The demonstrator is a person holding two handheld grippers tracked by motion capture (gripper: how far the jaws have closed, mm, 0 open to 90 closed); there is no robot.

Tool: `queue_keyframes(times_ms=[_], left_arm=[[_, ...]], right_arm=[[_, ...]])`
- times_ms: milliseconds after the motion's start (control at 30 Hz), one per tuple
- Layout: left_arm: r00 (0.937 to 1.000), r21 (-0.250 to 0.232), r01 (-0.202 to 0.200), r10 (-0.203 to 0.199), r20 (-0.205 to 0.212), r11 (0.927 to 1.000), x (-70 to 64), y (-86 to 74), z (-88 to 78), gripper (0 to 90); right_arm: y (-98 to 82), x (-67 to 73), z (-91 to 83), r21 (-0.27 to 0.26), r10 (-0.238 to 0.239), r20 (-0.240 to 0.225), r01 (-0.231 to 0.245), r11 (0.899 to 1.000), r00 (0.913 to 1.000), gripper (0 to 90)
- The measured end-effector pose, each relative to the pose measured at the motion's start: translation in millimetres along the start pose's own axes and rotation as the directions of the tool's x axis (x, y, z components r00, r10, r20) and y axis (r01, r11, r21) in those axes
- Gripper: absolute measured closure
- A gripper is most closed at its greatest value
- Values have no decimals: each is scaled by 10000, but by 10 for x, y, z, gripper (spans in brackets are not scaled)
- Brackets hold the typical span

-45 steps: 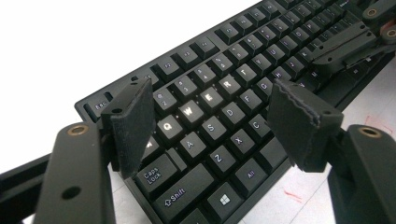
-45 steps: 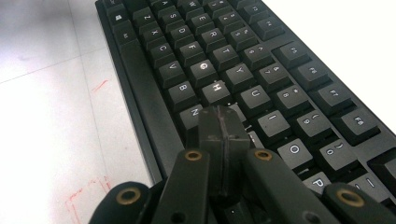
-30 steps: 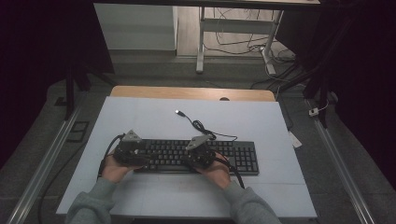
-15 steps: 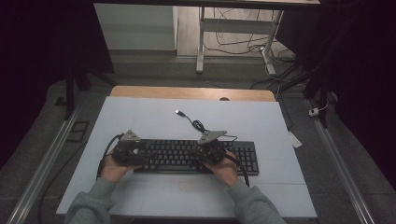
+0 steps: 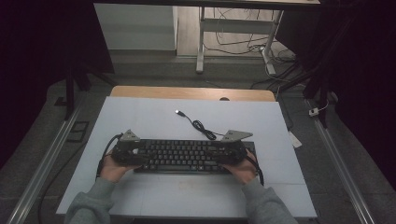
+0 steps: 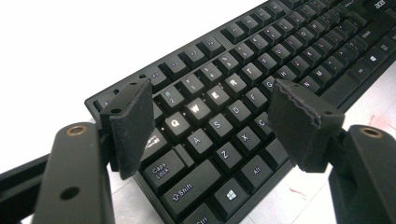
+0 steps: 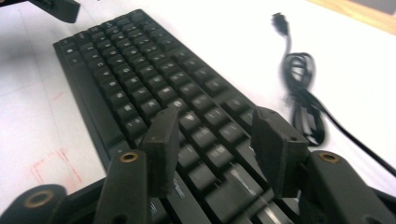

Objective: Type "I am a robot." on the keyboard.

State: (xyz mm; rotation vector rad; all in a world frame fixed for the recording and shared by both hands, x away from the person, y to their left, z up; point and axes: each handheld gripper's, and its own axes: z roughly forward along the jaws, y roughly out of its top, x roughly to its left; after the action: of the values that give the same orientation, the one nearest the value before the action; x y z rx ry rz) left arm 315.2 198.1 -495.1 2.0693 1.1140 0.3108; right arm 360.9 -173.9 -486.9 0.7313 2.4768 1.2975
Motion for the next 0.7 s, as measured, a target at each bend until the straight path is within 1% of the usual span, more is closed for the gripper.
queue_keyframes(times_ms=[167, 233, 300, 433, 600, 700], left_arm=[[10000, 3, 2, -2, -8, 10000, 3, -1, 0, 313], [10000, -7, 2, -2, -14, 10000, 4, -2, -3, 313], [10000, -34, 2, -3, -13, 10000, 6, -2, -9, 313], [10000, -66, 31, -31, -47, 10000, 6, -3, -11, 314], [10000, -29, -29, 29, -24, 10000, -10, 2, -3, 313], [10000, -90, -62, 62, -6, 9999, -27, 9, -10, 314]], right_arm=[[-101, -65, -126, -93, 60, 67, -59, 9999, 10000, 489], [-127, -79, -153, 31, -29, 156, 29, 10000, 9999, 486], [-149, -98, -170, 41, 1, 174, -2, 10000, 9998, 485], [-157, -113, -168, 62, 23, 164, -24, 10000, 9999, 485], [-147, -95, -150, 147, -126, 97, 124, 9998, 9999, 489], [-144, -87, -144, 157, -147, 96, 146, 9998, 9998, 490]])
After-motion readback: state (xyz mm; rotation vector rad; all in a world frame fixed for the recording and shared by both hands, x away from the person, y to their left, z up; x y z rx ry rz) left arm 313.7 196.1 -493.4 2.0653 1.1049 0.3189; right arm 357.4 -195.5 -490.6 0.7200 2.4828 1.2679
